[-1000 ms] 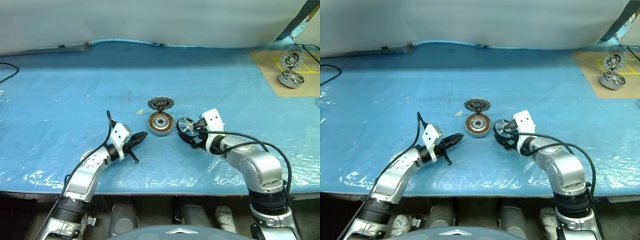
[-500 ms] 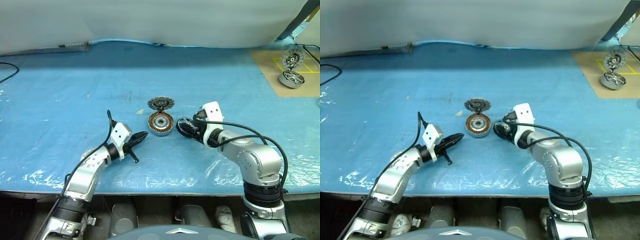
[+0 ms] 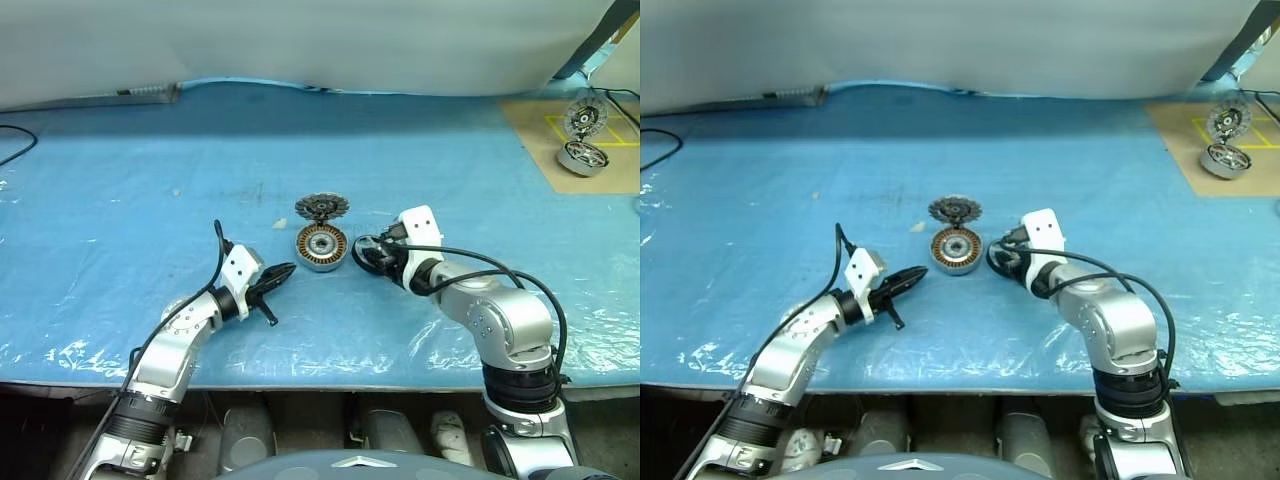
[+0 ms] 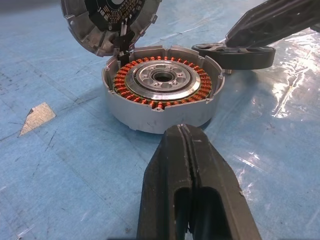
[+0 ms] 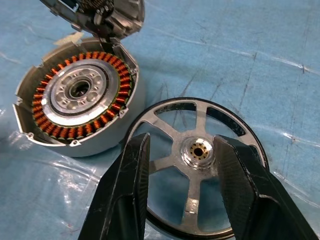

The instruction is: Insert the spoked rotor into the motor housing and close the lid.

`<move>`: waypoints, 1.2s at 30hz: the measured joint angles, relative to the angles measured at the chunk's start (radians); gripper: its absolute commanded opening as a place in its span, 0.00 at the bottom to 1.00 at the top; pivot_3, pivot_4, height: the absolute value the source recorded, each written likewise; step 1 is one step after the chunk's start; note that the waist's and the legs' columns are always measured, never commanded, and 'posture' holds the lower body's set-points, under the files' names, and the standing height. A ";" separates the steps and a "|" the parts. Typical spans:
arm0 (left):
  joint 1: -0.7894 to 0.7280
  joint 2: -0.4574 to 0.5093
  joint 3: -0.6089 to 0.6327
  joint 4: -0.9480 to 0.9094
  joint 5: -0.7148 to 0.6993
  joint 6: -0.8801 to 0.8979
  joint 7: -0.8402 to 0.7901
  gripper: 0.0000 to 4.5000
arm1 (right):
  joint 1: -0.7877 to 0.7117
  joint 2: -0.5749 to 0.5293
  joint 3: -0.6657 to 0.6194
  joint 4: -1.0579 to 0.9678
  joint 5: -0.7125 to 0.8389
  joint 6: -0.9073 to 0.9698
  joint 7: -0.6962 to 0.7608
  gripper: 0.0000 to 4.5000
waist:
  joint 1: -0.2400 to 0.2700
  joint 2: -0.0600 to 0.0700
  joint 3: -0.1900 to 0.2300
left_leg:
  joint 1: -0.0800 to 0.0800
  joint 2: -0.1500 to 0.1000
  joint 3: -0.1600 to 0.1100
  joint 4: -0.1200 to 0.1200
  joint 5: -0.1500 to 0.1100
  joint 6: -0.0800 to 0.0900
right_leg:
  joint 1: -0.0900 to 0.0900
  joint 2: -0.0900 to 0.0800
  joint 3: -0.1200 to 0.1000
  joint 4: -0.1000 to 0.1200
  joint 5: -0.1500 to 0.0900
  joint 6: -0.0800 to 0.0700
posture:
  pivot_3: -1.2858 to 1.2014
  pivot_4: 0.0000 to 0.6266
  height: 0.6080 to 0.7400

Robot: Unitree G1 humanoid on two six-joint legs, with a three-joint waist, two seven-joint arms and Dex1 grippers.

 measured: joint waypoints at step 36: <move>-0.001 0.000 0.003 0.001 0.004 -0.002 0.007 0.00 | -0.033 -0.066 0.047 -0.063 -0.012 0.169 0.022 0.27 | -0.002 -0.001 -0.001 | 0.002 0.000 0.000 0.000 0.000 0.000 | 0.002 0.000 0.000 0.000 0.000 0.000 | 0.52 0.24 1.00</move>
